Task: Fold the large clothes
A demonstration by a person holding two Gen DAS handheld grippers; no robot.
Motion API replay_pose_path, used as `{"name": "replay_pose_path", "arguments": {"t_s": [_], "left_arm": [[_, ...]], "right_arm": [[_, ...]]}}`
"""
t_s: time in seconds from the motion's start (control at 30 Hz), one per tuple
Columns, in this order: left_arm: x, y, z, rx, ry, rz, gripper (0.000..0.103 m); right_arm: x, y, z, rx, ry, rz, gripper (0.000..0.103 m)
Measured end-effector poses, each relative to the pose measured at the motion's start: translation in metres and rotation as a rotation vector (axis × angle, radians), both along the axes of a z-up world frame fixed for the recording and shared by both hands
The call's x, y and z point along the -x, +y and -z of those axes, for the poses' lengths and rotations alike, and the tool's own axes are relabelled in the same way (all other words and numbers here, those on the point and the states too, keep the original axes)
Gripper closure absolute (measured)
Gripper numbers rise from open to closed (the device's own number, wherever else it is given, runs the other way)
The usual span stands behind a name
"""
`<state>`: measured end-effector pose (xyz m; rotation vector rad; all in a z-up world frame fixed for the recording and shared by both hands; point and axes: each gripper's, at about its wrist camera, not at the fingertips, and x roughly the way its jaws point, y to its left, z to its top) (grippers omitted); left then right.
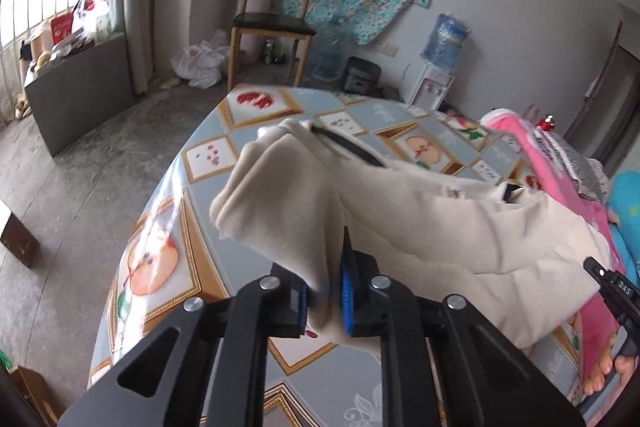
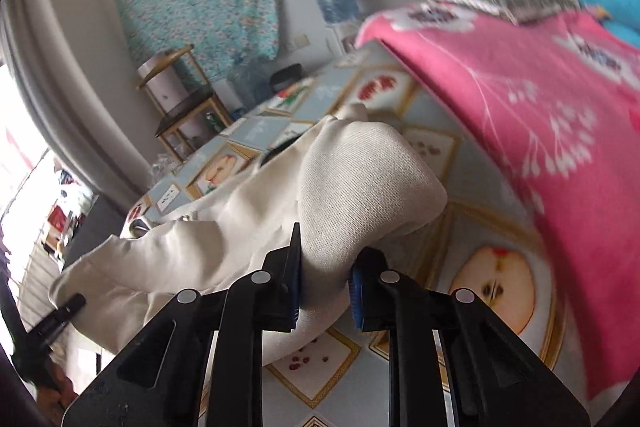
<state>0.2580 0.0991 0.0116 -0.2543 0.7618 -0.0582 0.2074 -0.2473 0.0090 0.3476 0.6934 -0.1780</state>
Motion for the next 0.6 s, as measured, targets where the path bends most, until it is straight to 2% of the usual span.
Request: {"name": "replay_pose_path", "arguments": {"t_s": [0.1,0.23,0.3,0.4,0.5,0.57,0.6], "left_arm": [[0.015,-0.011,-0.020,-0.016,-0.040,0.047,0.092],[0.037,-0.010,-0.031,0.014,-0.031,0.084,0.092],[0.053,-0.004,-0.030,0.030,-0.006,0.087,0.092],[0.084,0.007,-0.025,0.051,0.037,0.087,0.092],[0.110,0.015,-0.005,0.057,0.108,0.066,0.091],[0.117,0.016,0.022,0.055,0.188,0.064,0.089],[0.118,0.017,0.036,0.055,0.237,0.056,0.084]], "right_arm": [[0.010,0.003,-0.016,0.031,-0.030,-0.030,0.085],[0.032,0.000,-0.026,0.010,-0.040,-0.046,0.085],[0.048,-0.008,-0.026,-0.034,-0.024,-0.044,0.085],[0.077,-0.025,-0.014,-0.152,0.021,-0.027,0.085],[0.096,-0.038,0.012,-0.204,0.113,-0.009,0.084],[0.101,-0.046,0.035,-0.235,0.193,0.009,0.081],[0.101,-0.047,0.043,-0.241,0.226,0.014,0.076]]}}
